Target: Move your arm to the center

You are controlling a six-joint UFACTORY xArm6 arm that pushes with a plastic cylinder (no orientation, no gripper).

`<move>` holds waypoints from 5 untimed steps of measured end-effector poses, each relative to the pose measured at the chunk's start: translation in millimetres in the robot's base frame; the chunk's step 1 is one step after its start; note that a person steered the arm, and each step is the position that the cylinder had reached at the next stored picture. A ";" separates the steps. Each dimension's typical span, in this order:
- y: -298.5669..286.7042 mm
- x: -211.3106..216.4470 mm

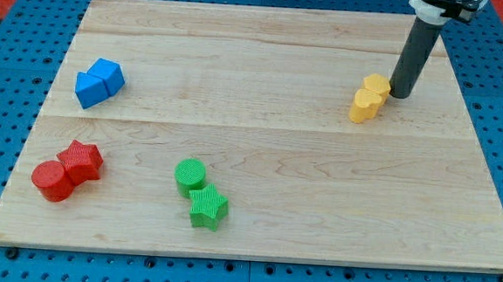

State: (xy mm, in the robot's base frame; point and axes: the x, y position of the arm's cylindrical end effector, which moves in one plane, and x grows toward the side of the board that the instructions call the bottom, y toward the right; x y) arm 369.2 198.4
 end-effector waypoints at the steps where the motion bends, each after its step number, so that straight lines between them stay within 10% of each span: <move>1: -4.6 3.4; 3: -17.7 92.2; 5: -230.0 73.3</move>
State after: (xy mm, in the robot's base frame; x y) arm 442.5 -31.6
